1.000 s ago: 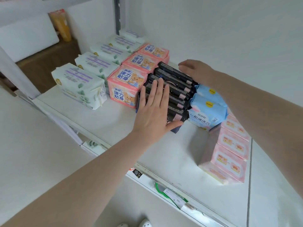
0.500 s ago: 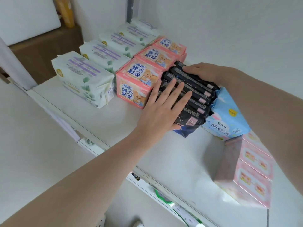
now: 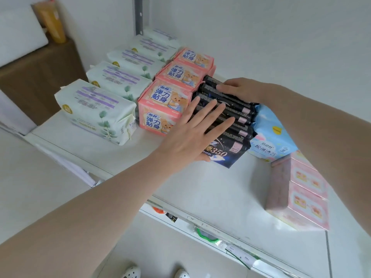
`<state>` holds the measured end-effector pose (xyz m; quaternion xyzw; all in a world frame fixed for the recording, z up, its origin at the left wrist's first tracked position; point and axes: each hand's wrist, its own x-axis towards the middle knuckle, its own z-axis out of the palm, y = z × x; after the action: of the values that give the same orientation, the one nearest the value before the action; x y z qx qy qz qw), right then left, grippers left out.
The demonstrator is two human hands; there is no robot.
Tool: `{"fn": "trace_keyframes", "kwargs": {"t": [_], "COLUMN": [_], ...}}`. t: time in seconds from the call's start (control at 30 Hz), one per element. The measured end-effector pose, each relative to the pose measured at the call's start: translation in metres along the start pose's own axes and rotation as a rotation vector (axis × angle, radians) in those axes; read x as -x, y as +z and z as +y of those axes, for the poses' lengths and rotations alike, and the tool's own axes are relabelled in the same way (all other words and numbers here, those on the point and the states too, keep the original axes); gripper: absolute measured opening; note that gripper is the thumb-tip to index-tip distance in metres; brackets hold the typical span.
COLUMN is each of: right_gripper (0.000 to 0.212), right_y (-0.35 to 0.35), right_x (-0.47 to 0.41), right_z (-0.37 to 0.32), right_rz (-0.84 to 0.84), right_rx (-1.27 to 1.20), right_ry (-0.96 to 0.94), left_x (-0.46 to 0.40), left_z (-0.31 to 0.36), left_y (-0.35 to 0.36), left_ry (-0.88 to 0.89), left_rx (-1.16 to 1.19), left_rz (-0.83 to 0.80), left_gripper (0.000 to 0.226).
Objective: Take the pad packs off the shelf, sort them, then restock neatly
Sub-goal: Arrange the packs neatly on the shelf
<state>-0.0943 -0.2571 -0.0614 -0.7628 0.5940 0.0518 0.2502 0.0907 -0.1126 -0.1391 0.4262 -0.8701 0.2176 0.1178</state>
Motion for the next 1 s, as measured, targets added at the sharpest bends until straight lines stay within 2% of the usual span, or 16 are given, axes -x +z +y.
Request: {"fn": "trace_keyframes", "kwargs": {"t": [0.2, 0.37, 0.5, 0.77, 1.0], "right_gripper": [0.028, 0.039, 0.039, 0.042, 0.034], "right_y": [0.002, 0.002, 0.000, 0.003, 0.003], "right_x": [0.001, 0.001, 0.005, 0.012, 0.012], "right_z": [0.002, 0.003, 0.007, 0.008, 0.009], "right_rz": [-0.026, -0.029, 0.018, 0.005, 0.031], "right_rx": [-0.031, -0.037, -0.061, -0.061, -0.086], "right_ry": [0.012, 0.004, 0.026, 0.054, 0.029], "left_x": [-0.013, -0.011, -0.008, -0.013, -0.014], "left_z": [-0.012, -0.014, -0.019, -0.023, -0.022], "left_y": [0.009, 0.011, 0.004, 0.006, 0.001], "left_ry": [0.068, 0.090, 0.124, 0.156, 0.048], "left_rx": [-0.121, -0.114, -0.074, -0.070, -0.005], "left_rz": [-0.023, 0.010, 0.013, -0.018, -0.015], "left_gripper": [0.109, 0.112, 0.113, 0.100, 0.092]}}
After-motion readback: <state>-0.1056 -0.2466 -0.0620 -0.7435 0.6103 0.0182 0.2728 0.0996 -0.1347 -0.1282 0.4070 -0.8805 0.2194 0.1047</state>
